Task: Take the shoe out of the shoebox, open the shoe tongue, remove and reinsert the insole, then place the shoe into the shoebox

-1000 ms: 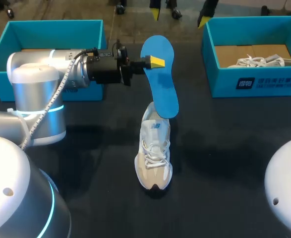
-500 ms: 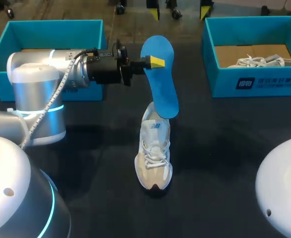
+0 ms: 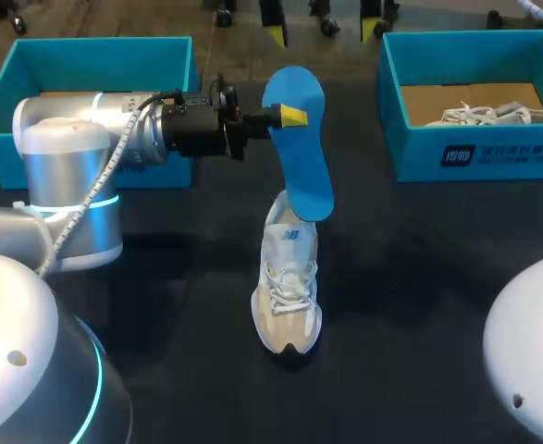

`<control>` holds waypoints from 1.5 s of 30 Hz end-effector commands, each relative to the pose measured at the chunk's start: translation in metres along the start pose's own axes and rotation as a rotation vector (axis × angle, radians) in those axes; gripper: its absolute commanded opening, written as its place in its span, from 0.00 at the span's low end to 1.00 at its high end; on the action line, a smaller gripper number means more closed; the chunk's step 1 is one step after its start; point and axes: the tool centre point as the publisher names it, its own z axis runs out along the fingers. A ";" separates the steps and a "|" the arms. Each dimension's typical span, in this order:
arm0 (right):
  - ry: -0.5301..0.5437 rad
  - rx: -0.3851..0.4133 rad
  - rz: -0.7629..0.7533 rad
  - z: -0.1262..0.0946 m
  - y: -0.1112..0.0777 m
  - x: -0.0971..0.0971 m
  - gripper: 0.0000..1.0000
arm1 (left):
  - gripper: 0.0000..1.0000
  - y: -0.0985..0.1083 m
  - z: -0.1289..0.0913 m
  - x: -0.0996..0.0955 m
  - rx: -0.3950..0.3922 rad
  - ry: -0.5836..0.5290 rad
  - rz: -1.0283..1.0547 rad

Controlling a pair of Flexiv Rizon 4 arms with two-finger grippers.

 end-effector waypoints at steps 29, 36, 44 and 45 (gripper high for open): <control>0.627 -0.019 -0.017 0.041 0.011 -0.065 1.00 | 0.00 0.000 0.001 0.000 0.001 0.000 0.000; 0.754 -0.025 -0.006 0.053 0.010 -0.072 1.00 | 0.00 0.000 0.001 0.000 0.001 0.000 0.000; 0.892 -0.029 -0.021 0.067 0.010 -0.080 1.00 | 0.00 0.000 0.001 0.000 0.001 0.000 0.000; 0.909 -0.028 -0.022 0.069 0.010 -0.081 1.00 | 0.00 0.000 0.001 0.000 0.001 0.000 0.000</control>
